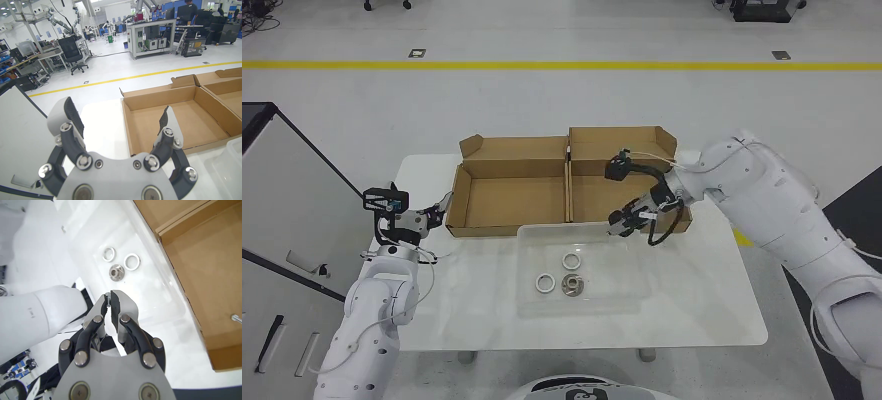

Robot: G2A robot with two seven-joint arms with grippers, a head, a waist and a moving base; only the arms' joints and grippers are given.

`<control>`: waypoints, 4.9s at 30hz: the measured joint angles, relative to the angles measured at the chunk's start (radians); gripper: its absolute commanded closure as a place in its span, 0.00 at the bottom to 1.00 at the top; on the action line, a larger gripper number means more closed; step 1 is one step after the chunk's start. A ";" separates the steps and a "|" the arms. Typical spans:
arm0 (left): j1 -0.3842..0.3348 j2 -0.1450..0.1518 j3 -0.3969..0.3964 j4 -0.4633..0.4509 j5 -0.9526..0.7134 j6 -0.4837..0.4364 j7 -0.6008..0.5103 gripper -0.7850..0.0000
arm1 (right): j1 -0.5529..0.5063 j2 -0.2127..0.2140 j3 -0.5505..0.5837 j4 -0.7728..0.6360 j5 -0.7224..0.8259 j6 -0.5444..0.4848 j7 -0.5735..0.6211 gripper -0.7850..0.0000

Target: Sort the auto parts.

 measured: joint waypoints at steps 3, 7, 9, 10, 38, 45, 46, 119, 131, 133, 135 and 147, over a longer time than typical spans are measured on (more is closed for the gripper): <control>0.000 0.000 0.000 0.000 0.000 0.000 0.000 0.00 | -0.040 0.014 0.061 0.028 0.179 -0.032 -0.022 1.00; 0.000 0.000 0.000 0.000 0.000 0.000 0.000 0.00 | -0.058 0.022 0.092 0.000 0.375 -0.041 -0.033 1.00; 0.000 0.000 0.000 0.000 0.000 0.000 0.000 0.00 | -0.056 0.020 0.098 -0.020 0.466 -0.042 -0.034 1.00; 0.000 0.000 0.000 0.000 0.000 0.000 0.000 0.00 | -0.054 0.018 0.099 -0.029 0.505 -0.042 -0.033 1.00; 0.000 0.000 0.000 0.000 0.000 0.000 0.000 0.00 | -0.064 -0.149 0.250 -0.146 1.091 0.087 0.096 1.00; 0.000 0.000 0.000 0.000 0.000 0.000 0.000 0.00 | -0.086 -0.163 0.249 -0.183 1.139 0.115 -0.002 1.00; 0.000 0.000 0.000 0.000 0.000 0.000 0.000 0.00 | -0.084 -0.168 0.244 -0.181 1.153 0.117 -0.016 1.00; 0.000 0.000 0.000 0.000 0.000 0.000 0.000 0.00 | -0.144 -0.308 0.328 -0.329 1.270 0.294 -0.053 1.00; 0.000 0.000 0.000 0.000 0.000 0.000 0.000 0.00 | -0.136 -0.316 0.362 -0.329 1.163 0.322 -0.105 1.00; 0.000 0.000 0.000 0.000 0.000 0.000 0.000 0.00 | -0.131 -0.312 0.373 -0.335 1.109 0.355 -0.121 1.00; 0.000 0.000 0.000 0.000 0.000 0.000 0.000 0.00 | -0.133 -0.308 0.386 -0.343 1.070 0.382 -0.133 1.00; 0.000 0.000 0.000 0.000 0.000 0.000 0.000 0.00 | -0.159 -0.319 0.397 -0.372 1.145 0.369 -0.123 1.00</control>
